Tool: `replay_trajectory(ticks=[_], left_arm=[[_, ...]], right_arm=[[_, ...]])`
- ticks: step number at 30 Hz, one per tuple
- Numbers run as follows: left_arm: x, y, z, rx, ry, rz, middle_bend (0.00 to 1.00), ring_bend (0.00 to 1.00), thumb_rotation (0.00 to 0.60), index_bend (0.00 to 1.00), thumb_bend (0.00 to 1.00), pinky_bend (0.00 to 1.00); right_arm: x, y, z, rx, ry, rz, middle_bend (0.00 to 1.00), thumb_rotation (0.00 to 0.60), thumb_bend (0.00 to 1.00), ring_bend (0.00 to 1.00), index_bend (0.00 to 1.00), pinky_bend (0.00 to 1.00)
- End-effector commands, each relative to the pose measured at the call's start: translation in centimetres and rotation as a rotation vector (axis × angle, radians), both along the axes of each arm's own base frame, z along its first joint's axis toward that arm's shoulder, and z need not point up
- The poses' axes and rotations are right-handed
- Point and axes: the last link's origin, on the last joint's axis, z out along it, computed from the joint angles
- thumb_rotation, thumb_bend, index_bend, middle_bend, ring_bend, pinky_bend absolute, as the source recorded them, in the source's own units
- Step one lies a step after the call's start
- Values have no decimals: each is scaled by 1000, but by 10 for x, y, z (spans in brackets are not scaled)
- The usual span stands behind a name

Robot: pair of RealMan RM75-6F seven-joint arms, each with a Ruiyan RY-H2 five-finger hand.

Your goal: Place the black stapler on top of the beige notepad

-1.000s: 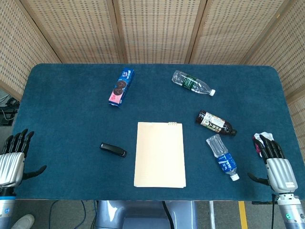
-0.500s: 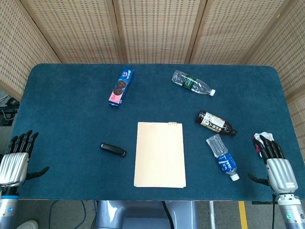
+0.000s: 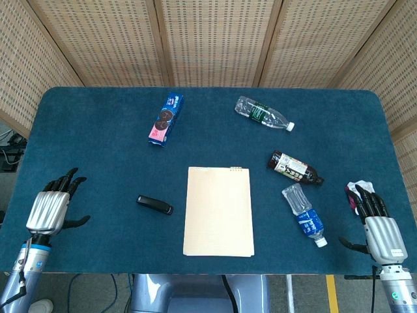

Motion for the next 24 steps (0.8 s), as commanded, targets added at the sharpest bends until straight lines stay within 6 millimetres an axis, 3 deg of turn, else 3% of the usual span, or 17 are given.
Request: replay_trajectory(ticks=[1,7,24], left_arm=[[14,20,-16,-44,28,-32,110,189,600,240,171,230],[34,37,-39,-112,61,-81,145,211,600,283,174,246],[73,47,-100,-234,153,-145,185,241,600,340,217,278]], right_arm=[[-1,-1,1,-2,-3,-3,0,600,150,0,42,0],[-2,-2,3,-7,-12,-9,0,600,150,0,42,0],[-2,-2,12,-25,-56,-6,0,600,150,0,43,0]])
